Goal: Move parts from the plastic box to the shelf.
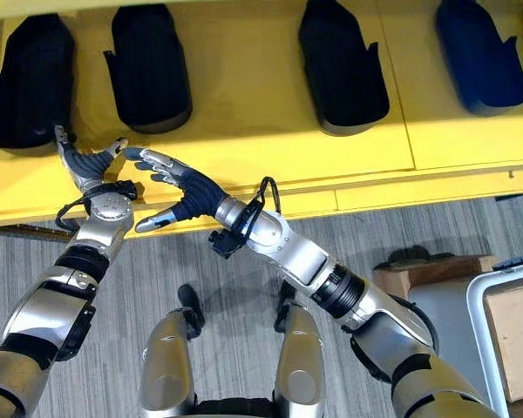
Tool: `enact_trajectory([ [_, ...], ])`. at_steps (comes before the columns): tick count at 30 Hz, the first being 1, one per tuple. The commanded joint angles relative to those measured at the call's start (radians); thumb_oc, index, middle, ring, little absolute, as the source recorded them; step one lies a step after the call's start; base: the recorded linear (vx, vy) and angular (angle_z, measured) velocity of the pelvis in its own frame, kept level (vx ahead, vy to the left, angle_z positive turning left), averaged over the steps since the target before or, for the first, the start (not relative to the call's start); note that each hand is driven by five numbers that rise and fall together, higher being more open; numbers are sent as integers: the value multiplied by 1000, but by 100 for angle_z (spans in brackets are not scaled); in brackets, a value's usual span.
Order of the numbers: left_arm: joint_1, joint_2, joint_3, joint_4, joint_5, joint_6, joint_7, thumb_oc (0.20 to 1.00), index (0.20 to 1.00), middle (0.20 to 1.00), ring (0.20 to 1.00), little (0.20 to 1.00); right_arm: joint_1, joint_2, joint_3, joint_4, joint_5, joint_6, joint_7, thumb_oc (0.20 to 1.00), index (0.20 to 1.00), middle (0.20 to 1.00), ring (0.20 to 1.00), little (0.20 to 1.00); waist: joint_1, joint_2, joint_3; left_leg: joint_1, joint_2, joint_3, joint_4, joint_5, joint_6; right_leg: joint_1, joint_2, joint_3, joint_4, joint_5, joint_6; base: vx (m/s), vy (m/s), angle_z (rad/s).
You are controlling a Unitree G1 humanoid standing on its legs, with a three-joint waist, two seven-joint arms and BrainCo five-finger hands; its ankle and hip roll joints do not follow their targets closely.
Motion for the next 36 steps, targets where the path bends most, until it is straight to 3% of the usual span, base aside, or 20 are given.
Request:
enact_trajectory([
  [1,-87,33,-27,10,51,-53,-12,1000,1000,1000,1000,1000,-15,39,-61,-18,32,-108,-162,1000,1000,1000,1000,1000,-1,-28,-28,-13,-29,38,20,-11,18,44,-25,-42,66,-88,38,-98,98,4],
  [5,-140,12,-52,6,41,-55,-41,1000,1000,1000,1000,1000,-101,96,-131,80,-51,-244,-375,1000,1000,1000,1000,1000,7,-1,-27,-35,-51,40,11,-15,39,12,-31,-31,83,-83,34,-58,113,10],
  [7,-145,-36,-71,-26,52,-69,-39,1000,1000,1000,1000,1000,-118,111,-191,6,-145,-295,-500,1000,1000,1000,1000,1000,2,25,-27,-40,-76,47,-6,-24,57,-13,-32,-18,90,-79,30,-56,148,13],
  [10,-140,-54,-84,-36,76,-75,-32,1000,1000,1000,1000,1000,-112,113,-203,-18,-184,-312,-532,1000,1000,1000,1000,1000,-4,31,-27,-40,-80,50,-11,-25,60,-19,-30,-13,89,-79,30,-10,27,5],
  [27,-104,-129,-160,-125,158,-77,15,1000,1000,1000,1000,1000,-118,92,-244,-66,-346,-256,-652,1000,1000,1000,1000,1000,-10,75,-27,-18,-99,56,-23,-24,72,-18,-48,-9,99,-81,26,8,12,-3],
  [31,-69,-149,-169,-162,174,-89,47,1000,1000,1000,1000,1000,-96,88,-248,-56,-374,-265,-656,1000,1000,1000,1000,1000,-7,77,-27,-13,-101,51,-20,-27,75,-14,-53,-11,107,-82,27,12,-3,0],
  [36,-48,-171,-176,-181,199,-73,69,1000,1000,1000,1000,1000,-89,84,-247,-32,-377,-216,-636,1000,1000,1000,1000,1000,-4,78,-27,-9,-105,42,-19,-29,78,-10,-55,-13,111,-83,28,16,-4,2],
])
